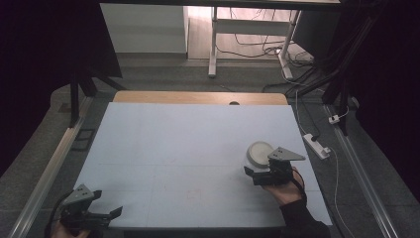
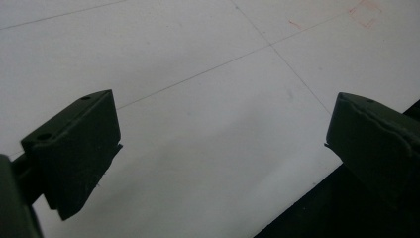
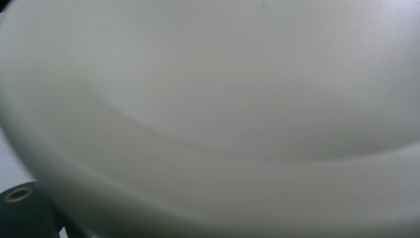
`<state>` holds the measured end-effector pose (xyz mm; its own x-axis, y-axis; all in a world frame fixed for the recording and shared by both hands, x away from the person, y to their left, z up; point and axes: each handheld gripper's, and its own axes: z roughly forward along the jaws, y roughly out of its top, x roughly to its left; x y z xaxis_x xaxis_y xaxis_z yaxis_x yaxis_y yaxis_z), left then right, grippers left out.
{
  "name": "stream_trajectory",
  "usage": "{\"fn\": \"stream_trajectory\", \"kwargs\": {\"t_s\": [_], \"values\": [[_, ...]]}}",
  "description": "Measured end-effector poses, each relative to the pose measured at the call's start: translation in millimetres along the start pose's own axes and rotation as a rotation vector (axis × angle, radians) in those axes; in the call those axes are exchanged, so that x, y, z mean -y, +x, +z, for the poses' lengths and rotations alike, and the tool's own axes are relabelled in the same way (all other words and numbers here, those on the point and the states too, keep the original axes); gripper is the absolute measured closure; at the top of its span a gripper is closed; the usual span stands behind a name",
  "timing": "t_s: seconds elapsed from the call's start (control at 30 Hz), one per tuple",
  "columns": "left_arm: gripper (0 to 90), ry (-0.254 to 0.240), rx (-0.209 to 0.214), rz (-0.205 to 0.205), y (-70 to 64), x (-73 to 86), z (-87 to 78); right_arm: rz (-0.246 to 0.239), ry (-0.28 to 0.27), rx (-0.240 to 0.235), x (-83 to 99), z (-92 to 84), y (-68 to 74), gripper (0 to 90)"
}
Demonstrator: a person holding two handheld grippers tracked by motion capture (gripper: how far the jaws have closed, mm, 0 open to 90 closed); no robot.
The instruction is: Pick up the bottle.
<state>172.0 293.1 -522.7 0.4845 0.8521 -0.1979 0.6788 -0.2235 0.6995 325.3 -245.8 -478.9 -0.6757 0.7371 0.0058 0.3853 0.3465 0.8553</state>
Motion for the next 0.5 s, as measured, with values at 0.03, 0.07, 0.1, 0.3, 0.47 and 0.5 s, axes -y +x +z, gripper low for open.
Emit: {"fn": "stream_trajectory", "kwargs": {"t_s": [0.03, 0.07, 0.1, 0.3, 0.47, 0.5], "values": [[1.4, 0.0, 0.0, 0.0, 0.0, 0.0, 0.0, -0.002, -0.002, -0.012, -1.9, 1.5, 2.2, 6.5], [1.4, 0.002, 0.001, -0.001, 0.1, 0.0, -0.2, -0.003, -0.003, -0.022, -3.8, 3.0, 4.6, 6.5], [1.4, 0.001, 0.001, -0.001, 0.2, 0.0, -0.2, -0.007, -0.004, -0.029, -5.7, 4.6, 7.0, 6.5], [1.4, 0.001, 0.001, -0.001, 0.2, 0.1, -0.2, -0.044, 0.003, -0.078, -16.1, 15.8, 22.9, 6.5], [1.4, 0.001, 0.002, -0.001, 0.3, 0.1, -0.2, -0.064, 0.012, -0.114, -22.6, 25.0, 34.4, 6.5], [1.4, 0.001, 0.003, -0.001, 0.3, 0.1, -0.2, -0.064, 0.012, -0.114, -22.6, 25.0, 34.4, 6.5]]}}
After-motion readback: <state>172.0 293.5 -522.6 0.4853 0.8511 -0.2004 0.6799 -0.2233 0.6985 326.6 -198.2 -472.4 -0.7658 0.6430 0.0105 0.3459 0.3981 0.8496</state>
